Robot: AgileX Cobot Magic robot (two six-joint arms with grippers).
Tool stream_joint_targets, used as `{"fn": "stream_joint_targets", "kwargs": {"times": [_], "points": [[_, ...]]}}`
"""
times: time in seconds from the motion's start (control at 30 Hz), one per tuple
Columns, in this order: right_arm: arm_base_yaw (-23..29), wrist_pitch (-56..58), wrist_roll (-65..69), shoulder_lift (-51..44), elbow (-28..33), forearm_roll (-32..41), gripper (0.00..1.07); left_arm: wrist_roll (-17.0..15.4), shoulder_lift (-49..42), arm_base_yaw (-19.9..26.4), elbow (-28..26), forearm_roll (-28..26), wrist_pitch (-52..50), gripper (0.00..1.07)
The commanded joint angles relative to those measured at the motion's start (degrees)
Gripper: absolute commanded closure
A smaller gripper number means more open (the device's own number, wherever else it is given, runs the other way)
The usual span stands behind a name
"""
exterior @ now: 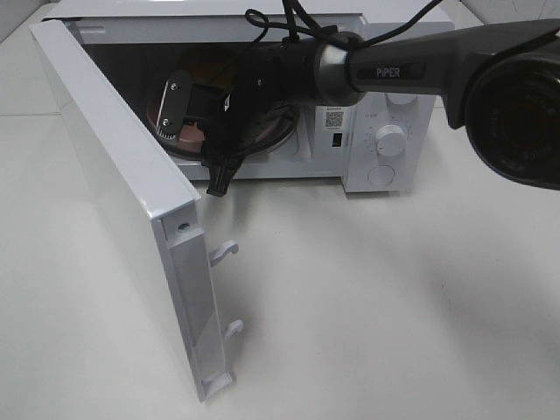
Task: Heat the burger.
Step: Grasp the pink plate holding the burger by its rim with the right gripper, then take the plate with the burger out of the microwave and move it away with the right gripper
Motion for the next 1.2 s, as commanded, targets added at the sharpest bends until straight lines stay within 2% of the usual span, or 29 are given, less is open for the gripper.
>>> {"fn": "stream_joint_targets", "kwargs": {"times": [0.03,0.57,0.97,1.2], "points": [[-0.06,3.55,0.29,0.69,0.06,0.34,1.07,-0.23,-0.63,0.11,0.06,0.0,-0.86,0.09],[-0.06,7.39,0.11,-1.89,0.86,0.23,1.07,-0.23,-0.63,0.11,0.06,0.0,-0.86,0.09],[-0.06,14.5,-7.56,-3.27,2.01,-0.74,1.07,-0.23,-0.63,0.11,0.06,0.0,-0.86,0.09],[-0.4,12.32,-17.02,-7.28,8.31,-0.46,1.07,-0.23,-0.63,0.11,0.06,0.0,-0.86,0.09]]}}
